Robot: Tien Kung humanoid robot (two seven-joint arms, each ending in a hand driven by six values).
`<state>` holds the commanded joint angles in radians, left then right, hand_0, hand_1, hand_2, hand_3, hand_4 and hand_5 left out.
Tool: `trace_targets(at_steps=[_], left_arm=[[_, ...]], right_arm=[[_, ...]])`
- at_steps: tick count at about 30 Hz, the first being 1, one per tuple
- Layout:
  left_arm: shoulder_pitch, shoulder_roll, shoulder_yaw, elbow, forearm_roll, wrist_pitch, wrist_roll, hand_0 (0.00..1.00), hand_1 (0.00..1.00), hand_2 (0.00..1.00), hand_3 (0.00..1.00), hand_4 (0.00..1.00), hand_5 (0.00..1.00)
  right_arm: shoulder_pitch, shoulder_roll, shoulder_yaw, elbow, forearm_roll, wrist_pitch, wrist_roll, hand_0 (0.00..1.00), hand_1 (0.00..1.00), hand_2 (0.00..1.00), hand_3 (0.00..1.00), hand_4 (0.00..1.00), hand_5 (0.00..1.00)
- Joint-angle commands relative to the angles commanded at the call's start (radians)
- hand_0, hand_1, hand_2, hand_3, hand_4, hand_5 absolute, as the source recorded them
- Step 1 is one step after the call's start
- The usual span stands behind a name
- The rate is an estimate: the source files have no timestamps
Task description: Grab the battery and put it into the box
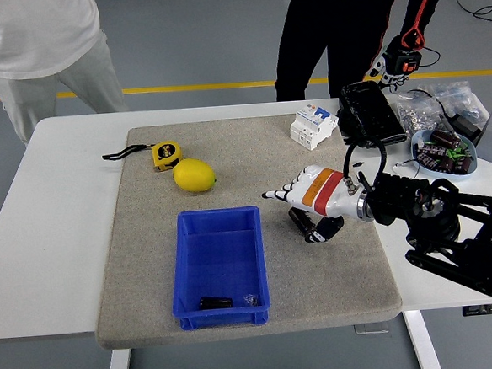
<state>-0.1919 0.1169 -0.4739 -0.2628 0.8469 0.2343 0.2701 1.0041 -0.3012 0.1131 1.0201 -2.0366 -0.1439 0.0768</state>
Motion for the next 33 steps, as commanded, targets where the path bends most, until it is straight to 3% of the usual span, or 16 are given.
trace_targets(at_steps=[11,20,33], left_arm=[[0.0,0.001,-0.004,-0.001,0.006,-0.001,0.003,0.559,0.564,0.623,0.584,0.633,0.598],[-0.005,0.0,0.001,-0.002,0.0,0.0,0.001,0.559,0.564,0.622,0.582,0.632,0.598],[-0.012,-0.002,0.006,-0.003,-0.004,0.002,0.0,0.56,0.569,0.623,0.584,0.632,0.597]], right_arm=[[0.005,0.036,-0.013,-0.102,0.027,-0.02,0.02,0.616,0.634,0.787,0.949,0.918,0.342],[0.007,0.058,-0.045,-0.186,0.042,-0.036,0.034,0.59,0.624,0.78,0.906,0.948,0.386],[0.005,0.074,-0.057,-0.226,0.076,-0.06,0.038,0.578,0.612,0.767,0.881,0.937,0.393]])
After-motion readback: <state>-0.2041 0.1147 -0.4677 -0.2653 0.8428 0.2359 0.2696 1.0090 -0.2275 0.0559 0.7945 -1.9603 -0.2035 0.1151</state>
